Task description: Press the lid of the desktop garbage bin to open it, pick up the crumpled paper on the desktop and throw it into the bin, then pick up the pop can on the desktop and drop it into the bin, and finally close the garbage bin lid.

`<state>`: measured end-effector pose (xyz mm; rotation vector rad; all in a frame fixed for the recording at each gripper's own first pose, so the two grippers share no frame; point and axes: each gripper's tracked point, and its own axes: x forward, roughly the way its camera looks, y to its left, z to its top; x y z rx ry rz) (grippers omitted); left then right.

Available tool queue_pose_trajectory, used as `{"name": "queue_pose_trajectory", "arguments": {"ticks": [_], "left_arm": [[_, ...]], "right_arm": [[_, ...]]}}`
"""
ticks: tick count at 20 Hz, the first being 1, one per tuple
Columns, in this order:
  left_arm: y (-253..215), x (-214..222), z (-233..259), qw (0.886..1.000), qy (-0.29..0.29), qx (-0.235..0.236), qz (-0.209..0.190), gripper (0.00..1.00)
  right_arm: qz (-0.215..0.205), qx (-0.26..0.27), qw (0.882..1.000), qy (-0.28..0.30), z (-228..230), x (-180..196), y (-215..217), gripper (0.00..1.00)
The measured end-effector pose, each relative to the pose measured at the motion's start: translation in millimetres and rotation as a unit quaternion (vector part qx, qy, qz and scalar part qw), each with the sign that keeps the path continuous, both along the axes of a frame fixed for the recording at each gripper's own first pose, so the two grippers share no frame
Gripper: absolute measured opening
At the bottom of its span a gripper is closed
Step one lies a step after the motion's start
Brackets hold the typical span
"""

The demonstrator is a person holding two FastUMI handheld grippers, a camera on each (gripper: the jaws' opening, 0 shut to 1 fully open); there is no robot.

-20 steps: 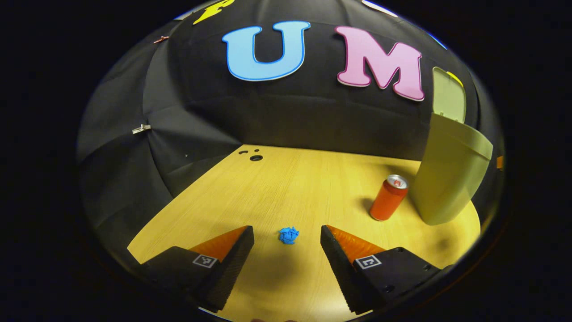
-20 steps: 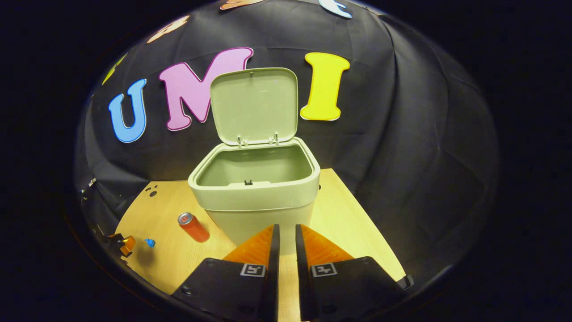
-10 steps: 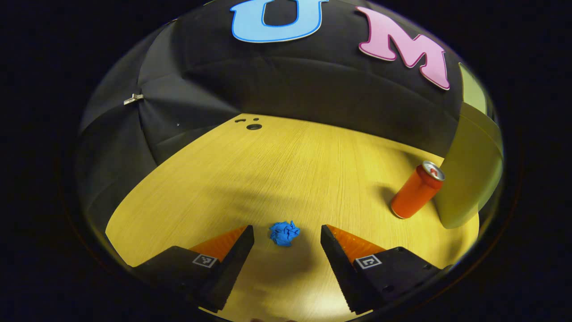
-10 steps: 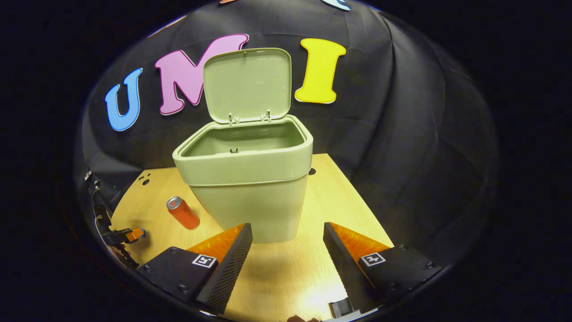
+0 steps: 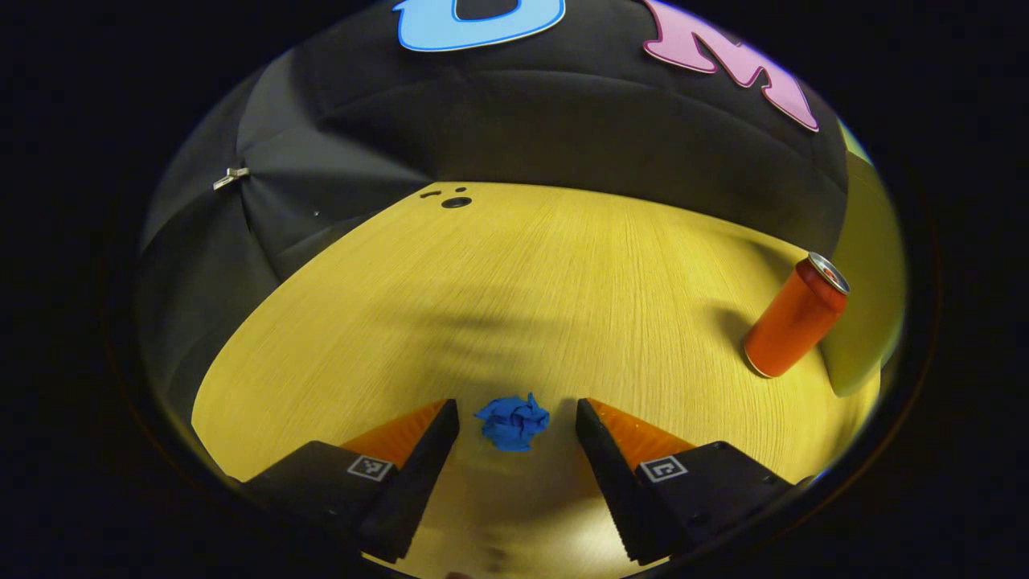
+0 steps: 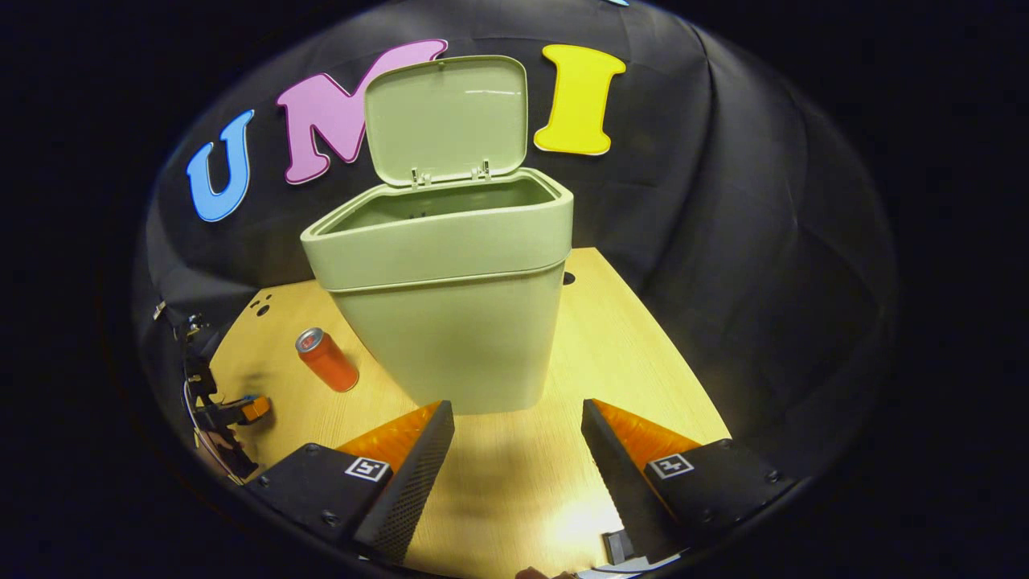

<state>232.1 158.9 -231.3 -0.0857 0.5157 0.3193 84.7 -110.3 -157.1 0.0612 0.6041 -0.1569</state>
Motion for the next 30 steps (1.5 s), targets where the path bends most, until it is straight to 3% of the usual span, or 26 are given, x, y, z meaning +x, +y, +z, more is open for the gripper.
{"name": "queue_pose_trajectory", "arguments": {"ticks": [3,8,10,15,22,30], "left_arm": [[-5.2,2.8,-1.1,1.0,-0.002,0.001,0.001,0.84],[-13.1,5.3,-0.7,1.0,0.004,0.016,-0.019,0.44],[-13.5,4.9,0.0,1.0,0.007,0.011,-0.014,0.4],[-35.2,6.0,22.9,0.999,-0.004,0.013,-0.042,0.37],[-79.0,8.6,131.7,0.99,-0.098,0.027,-0.096,0.35],[-197.7,7.1,253.0,0.958,-0.183,0.029,-0.219,0.35]], "right_arm": [[-0.003,0.007,1.0,-0.001,-3.8,-0.5,3.6,1.0],[0.008,0.019,1.0,0.017,-17.1,-3.6,13.0,0.99],[0.011,0.014,1.0,0.023,-20.9,-6.4,13.4,0.99],[0.013,0.022,0.999,0.022,-22.0,-4.3,16.9,0.99],[-0.005,0.04,0.999,0.032,-29.9,-10.5,9.0,0.99],[0.004,0.052,0.998,0.039,-39.8,-25.5,3.7,0.99]]}}
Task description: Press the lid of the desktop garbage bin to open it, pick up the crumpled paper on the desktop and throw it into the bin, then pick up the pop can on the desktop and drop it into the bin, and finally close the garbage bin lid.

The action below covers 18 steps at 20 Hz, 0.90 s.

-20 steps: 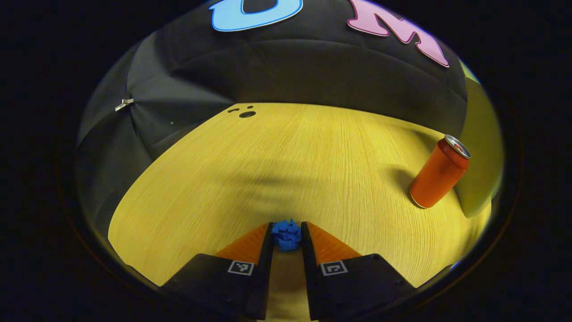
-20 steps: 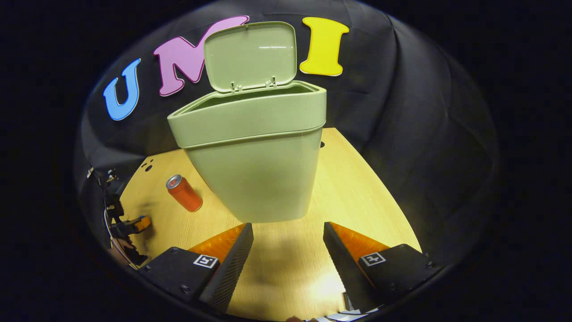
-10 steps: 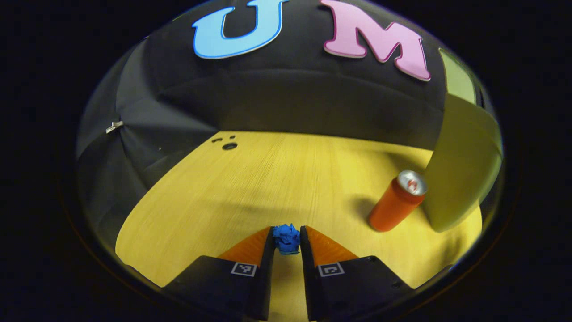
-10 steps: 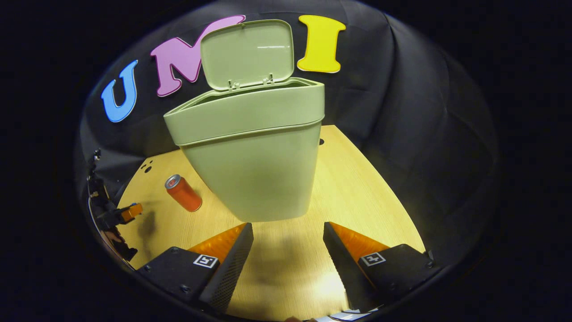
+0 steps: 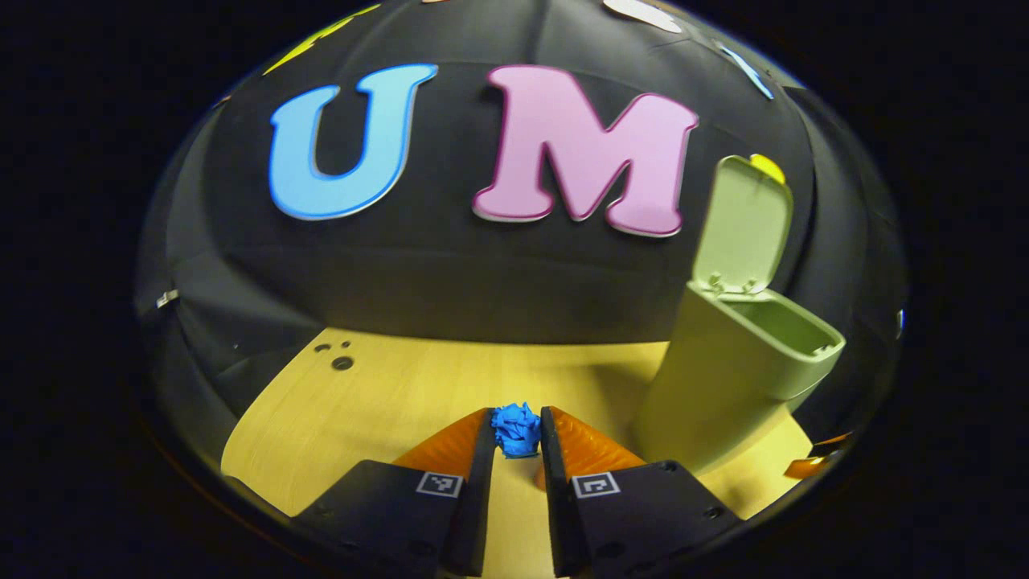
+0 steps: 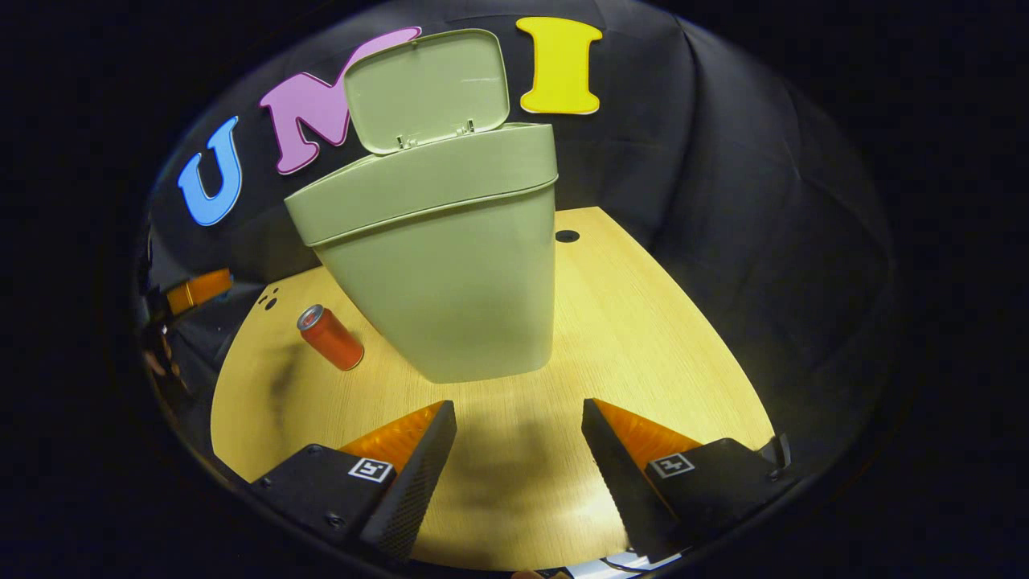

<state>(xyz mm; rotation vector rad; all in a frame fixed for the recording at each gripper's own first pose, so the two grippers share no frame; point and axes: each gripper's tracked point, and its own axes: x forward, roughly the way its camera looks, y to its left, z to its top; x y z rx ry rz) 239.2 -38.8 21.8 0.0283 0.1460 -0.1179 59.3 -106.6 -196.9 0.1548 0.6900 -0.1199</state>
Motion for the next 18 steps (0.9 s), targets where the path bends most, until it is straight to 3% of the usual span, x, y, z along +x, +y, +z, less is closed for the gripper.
{"name": "queue_pose_trajectory", "arguments": {"ticks": [4,9,18], "left_arm": [[-75.6,-6.2,41.1,0.996,-0.03,-0.018,-0.081,0.35],[-161.6,-11.0,67.6,0.983,-0.046,-0.038,-0.176,0.35],[-242.5,1.8,54.4,0.966,-0.036,-0.003,-0.255,0.36]], "right_arm": [[-0.015,0.009,1.0,0.0,-1.0,-5.1,-12.2,0.99],[-0.024,0.015,1.0,0.001,-5.0,-13.9,-17.1,0.99],[-0.04,0.005,0.999,0.01,-3.4,-25.3,-41.5,0.99]]}}
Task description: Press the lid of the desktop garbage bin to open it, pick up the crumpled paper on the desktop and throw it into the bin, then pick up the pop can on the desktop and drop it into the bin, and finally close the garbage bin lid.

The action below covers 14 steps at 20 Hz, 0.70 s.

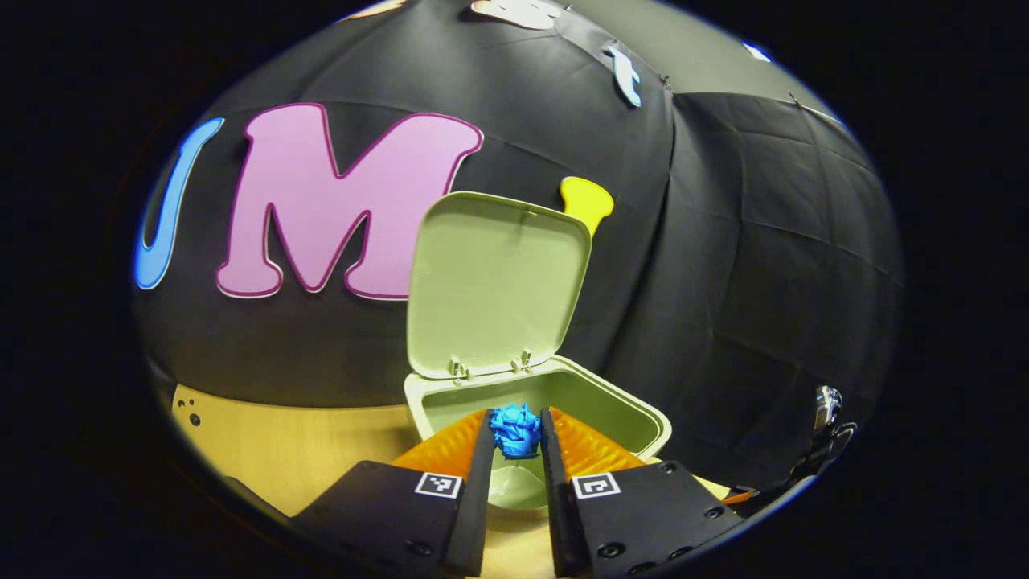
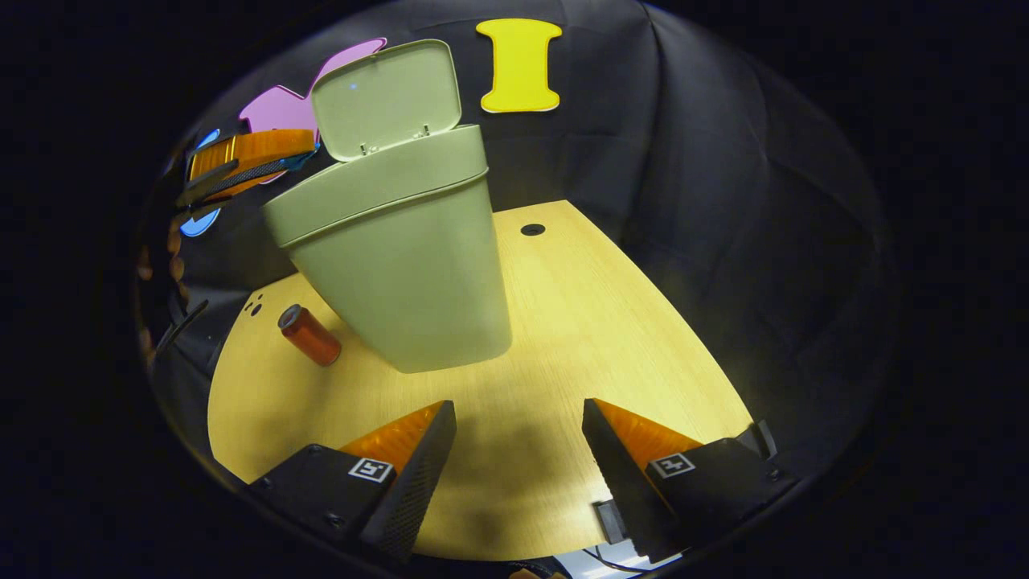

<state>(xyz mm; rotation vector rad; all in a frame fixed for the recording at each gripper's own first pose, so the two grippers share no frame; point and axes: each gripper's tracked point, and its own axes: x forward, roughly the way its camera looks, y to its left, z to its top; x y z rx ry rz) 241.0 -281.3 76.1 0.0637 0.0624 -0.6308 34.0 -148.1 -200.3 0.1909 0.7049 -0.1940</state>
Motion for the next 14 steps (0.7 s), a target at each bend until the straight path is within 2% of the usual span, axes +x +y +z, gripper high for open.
{"name": "queue_pose_trajectory", "arguments": {"ticks": [4,7,9,11,12,13,14], "left_arm": [[-9.4,3.4,-13.5,1.0,0.015,0.019,-0.013,0.37],[-14.8,2.1,-25.5,0.999,0.034,0.027,-0.027,0.41],[-16.1,1.0,-29.1,0.999,0.035,0.031,-0.026,0.46],[-19.4,-0.8,-29.5,0.999,0.032,0.032,-0.026,0.55],[-19.0,-4.8,-28.6,0.999,0.028,0.032,-0.025,0.66],[-19.5,-6.4,-25.6,0.999,0.019,0.031,-0.023,0.7],[-16.8,-8.0,-20.1,0.999,0.011,0.029,-0.021,0.93]], "right_arm": [[-0.024,-0.018,0.999,-0.016,18.5,2.5,-18.5,0.99],[-0.052,-0.014,0.998,-0.026,28.8,-9.7,-21.2,0.99],[-0.053,-0.016,0.998,-0.027,30.0,-22.4,-16.6,0.99],[-0.057,-0.038,0.997,-0.026,33.0,-29.5,-23.6,0.99],[-0.061,-0.038,0.997,-0.03,36.3,-31.6,-24.0,0.99],[-0.064,-0.036,0.997,-0.034,39.0,-33.5,-22.8,0.99],[-0.065,-0.036,0.997,-0.037,40.5,-35.7,-20.7,0.99]]}}
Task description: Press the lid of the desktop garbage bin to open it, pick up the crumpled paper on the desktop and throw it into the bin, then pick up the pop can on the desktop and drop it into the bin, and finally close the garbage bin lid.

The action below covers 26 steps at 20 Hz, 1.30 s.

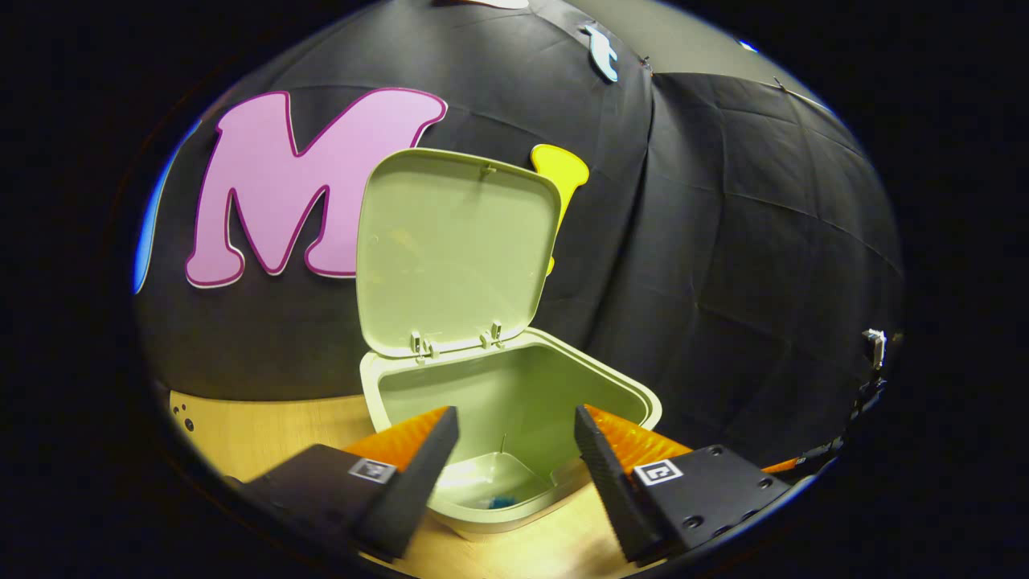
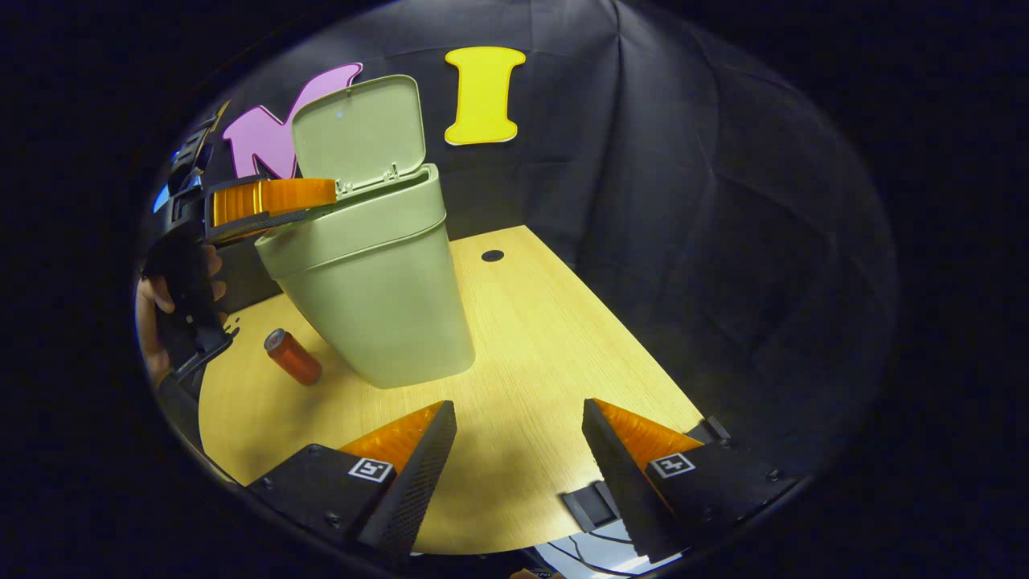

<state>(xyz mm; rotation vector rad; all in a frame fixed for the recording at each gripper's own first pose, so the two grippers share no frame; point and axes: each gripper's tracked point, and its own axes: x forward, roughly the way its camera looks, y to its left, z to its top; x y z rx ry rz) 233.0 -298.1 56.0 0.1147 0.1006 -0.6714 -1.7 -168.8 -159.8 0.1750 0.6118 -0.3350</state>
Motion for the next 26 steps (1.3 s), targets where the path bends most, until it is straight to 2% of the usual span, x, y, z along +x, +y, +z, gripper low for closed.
{"name": "queue_pose_trajectory", "arguments": {"ticks": [2,4,8,11,14,17,20,26], "left_arm": [[2.7,-1.0,11.0,1.0,-0.015,-0.01,0.004,0.98],[14.2,-7.8,22.2,0.999,-0.029,-0.025,0.013,0.95],[67.9,-17.5,41.3,0.995,-0.058,-0.054,0.064,0.96],[126.4,-25.3,45.4,0.988,-0.072,-0.064,0.121,0.96],[189.9,-33.0,32.5,0.98,-0.078,-0.054,0.173,0.96],[253.3,-46.4,13.9,0.969,-0.061,-0.055,0.235,0.96],[316.0,-70.4,-5.3,0.95,-0.047,-0.06,0.304,0.96],[400.0,-129.2,-42.8,0.917,-0.016,-0.063,0.393,0.96]], "right_arm": [[0.002,-0.007,1.0,0.0,-0.7,-5.4,2.7,0.99],[0.008,-0.006,1.0,0.001,-1.6,-8.4,9.9,0.99],[0.037,-0.01,0.999,-0.012,1.5,-6.2,27.4,0.99],[0.094,-0.02,0.994,-0.042,9.8,3.3,59.2,0.99],[0.146,-0.041,0.986,-0.072,21.3,12.0,83.5,0.99],[0.191,-0.049,0.977,-0.081,20.3,26.2,108.7,0.99],[0.24,-0.042,0.966,-0.081,15.2,33.8,142.8,0.99],[0.344,-0.052,0.934,-0.085,-9.0,49.1,216.8,1.0]]}}
